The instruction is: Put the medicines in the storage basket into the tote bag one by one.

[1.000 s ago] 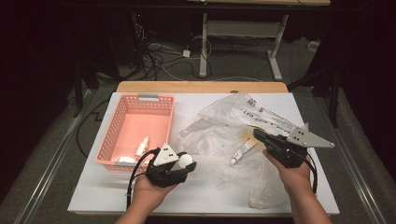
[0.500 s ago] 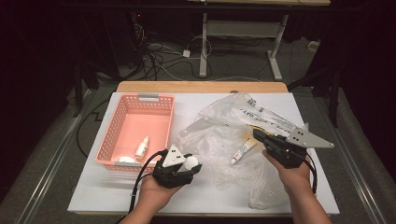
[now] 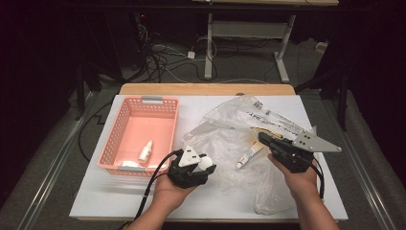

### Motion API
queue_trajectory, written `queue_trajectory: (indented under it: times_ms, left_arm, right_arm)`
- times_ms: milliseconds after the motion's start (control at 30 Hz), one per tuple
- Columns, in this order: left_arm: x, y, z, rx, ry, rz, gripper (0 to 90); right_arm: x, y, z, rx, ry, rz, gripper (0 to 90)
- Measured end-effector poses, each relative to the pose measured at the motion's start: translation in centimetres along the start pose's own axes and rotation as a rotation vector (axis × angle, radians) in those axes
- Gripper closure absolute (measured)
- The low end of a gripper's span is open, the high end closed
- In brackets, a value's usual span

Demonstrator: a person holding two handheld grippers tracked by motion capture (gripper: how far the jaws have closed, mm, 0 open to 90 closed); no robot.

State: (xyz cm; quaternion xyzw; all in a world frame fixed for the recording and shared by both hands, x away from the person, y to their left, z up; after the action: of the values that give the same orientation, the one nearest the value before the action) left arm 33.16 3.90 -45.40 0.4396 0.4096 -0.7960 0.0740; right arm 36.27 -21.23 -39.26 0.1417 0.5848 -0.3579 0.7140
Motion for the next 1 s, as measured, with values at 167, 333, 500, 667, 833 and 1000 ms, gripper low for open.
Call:
queue_trajectory:
  times_ms: [167, 333, 500, 667, 833, 1000]
  left_arm:
    - [-0.4, 1.0, 0.2, -0.001, 0.009, -0.003, 48.9]
    - [-1.1, 1.9, 0.7, 0.007, 0.015, 0.004, 48.9]
    - [-1.8, 3.2, 1.0, 0.015, 0.010, 0.011, 48.9]
    - [-2.4, 4.5, 1.3, 0.011, 0.016, 0.015, 48.9]
    - [-2.9, 5.9, 1.4, 0.001, 0.020, 0.021, 48.9]
    - [-3.2, 7.2, 1.4, -0.009, 0.019, 0.023, 48.9]
  right_arm:
    - [0.0, 0.0, 0.0, -0.002, -0.001, 0.004, 90.0]
    - [-0.1, 0.1, -0.1, -0.004, -0.003, 0.007, 90.0]
    - [-0.2, 0.2, -0.1, -0.004, -0.002, 0.005, 90.0]
    - [-0.2, 0.2, -0.1, -0.006, -0.003, 0.009, 90.0]
    - [-0.2, 0.3, -0.1, -0.007, -0.006, 0.011, 90.0]
    - [-0.2, 0.3, -0.1, -0.007, -0.004, 0.013, 90.0]
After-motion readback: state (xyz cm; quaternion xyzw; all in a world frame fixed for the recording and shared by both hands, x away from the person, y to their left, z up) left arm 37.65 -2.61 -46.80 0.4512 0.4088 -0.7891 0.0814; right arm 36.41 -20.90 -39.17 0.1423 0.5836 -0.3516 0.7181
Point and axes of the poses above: each handheld gripper's, and its own axes: y roughly forward along the jaws, x roughly out of its underside, z roughly to its right, the point moved 5 cm from there along y, roughly forward along the jaws, and after that the axes turned 15 degrees about -y, right-handed, at the moved point
